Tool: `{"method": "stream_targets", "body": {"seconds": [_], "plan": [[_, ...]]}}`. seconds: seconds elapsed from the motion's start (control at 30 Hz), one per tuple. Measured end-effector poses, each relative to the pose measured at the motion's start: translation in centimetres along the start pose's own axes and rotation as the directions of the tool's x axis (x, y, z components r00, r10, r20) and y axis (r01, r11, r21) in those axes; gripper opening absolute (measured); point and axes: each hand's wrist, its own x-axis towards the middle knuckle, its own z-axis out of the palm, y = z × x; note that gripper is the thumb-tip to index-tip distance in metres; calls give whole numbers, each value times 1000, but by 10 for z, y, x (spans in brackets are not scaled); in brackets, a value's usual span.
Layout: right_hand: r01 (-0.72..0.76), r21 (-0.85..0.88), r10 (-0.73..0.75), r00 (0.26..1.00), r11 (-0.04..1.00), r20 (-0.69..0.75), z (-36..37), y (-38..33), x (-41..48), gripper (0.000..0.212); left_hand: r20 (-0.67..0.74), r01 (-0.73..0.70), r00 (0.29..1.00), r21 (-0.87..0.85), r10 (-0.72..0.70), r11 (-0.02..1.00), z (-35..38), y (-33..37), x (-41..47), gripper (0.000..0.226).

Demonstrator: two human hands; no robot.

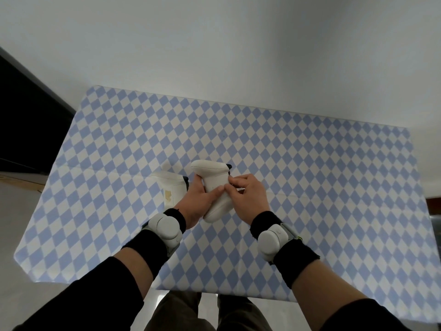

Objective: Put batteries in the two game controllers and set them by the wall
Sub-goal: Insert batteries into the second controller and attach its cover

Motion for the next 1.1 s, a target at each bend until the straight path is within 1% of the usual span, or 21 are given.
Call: {"method": "stream_targets", "body": {"seconds": [0.17, 0.3, 0.4, 0.47, 0.53, 0.6, 0.63, 0.73, 0.8, 0.87, 0.93, 1.0, 1.1], "plan": [[14, -23, -13, 999, 1000, 34, -1, -2, -3, 28, 8, 10, 1000, -2, -10, 1000, -5, -1, -2, 59], [40, 2, -39, 995, 999, 96, -4, -5, -6, 28, -4, -10, 1000, -6, 10, 1000, -8, 1, -6, 63], [79, 6, -79, 987, 997, 140, -5, -5, -8, 28, -36, -20, 999, 15, 21, 1000, -10, 3, -9, 61], [115, -13, -112, 982, 993, 153, -7, -4, -10, 32, -66, 1, 998, 33, 1, 999, -13, 6, -12, 60], [126, -26, -120, 981, 992, 155, -10, -1, -10, 37, -75, 61, 995, 22, -59, 998, -16, 9, -14, 60], [125, -32, -118, 980, 992, 162, -11, 0, -13, 43, -45, 129, 991, 11, -129, 992, -20, 15, -15, 60], [145, -42, -136, 977, 989, 166, -10, 0, -16, 49, -17, 168, 986, 0, -168, 986, -21, 18, -16, 60], [260, -117, -233, 950, 958, 207, -8, -4, -19, 75, 123, 292, 952, -99, -280, 951, -26, 30, -19, 64], [319, -152, -274, 927, 935, 256, -7, -8, -19, 82, 223, 355, 920, -121, -324, 927, -30, 38, -22, 61], [339, -145, -281, 905, 929, 319, -6, -11, -20, 79, 277, 408, 889, -120, -364, 905, -32, 42, -23, 56], [349, -139, -281, 889, 927, 361, -4, -15, -21, 72, 317, 440, 860, -66, -399, 896, -36, 47, -25, 60], [355, -175, -263, 877, 918, 402, -4, -19, -20, 66, 342, 453, 839, -11, -422, 891, -39, 49, -26, 66], [361, -239, -226, 863, 901, 452, -5, -28, -17, 62, 346, 456, 824, 68, -449, 888, -50, 54, -25, 68]]}}
